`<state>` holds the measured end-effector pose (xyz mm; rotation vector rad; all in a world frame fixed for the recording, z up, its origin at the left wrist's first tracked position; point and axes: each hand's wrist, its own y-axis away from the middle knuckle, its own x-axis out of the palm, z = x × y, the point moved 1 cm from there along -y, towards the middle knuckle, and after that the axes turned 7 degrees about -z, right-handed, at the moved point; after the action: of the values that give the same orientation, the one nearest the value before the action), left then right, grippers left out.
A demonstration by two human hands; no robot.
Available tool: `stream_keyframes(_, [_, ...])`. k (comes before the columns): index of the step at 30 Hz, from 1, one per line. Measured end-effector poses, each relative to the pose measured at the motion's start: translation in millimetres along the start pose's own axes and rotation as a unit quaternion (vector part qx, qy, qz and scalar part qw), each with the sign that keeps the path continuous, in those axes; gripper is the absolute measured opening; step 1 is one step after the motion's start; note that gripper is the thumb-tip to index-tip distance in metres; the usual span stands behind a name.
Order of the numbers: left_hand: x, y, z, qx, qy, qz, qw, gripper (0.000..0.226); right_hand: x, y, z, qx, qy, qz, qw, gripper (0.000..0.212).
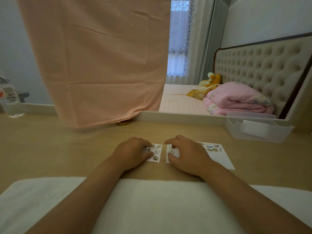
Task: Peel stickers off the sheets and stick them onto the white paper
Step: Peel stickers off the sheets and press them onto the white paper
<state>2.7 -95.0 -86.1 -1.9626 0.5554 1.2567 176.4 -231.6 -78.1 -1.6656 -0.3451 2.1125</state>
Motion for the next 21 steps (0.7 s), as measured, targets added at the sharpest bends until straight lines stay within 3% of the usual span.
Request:
stream_keyframes(4, [1,1,5,0.040,0.042,0.047,0.997,0.067,4,-4,8,-0.020,-0.023,0.027,0.999,0.045])
stream_keyframes(9, [2,1,6,0.061,0.054,0.025,0.996,0.059,4,-5,14,-0.029,0.003,0.068,0.997,0.057])
stream_keyframes(13, [2,1,8,0.067,0.067,0.023,0.995,0.056,8,-8,12,-0.016,-0.013,0.066,0.998,0.049])
stream_keyframes(17, [-3,6,5,0.067,0.062,0.089,0.992,0.062,13,-9,8,0.014,-0.080,0.037,0.996,0.039])
stream_keyframes(21, [-8,8,3,0.078,0.093,0.023,0.992,0.039,18,-10,7,0.015,-0.138,0.006,0.990,0.032])
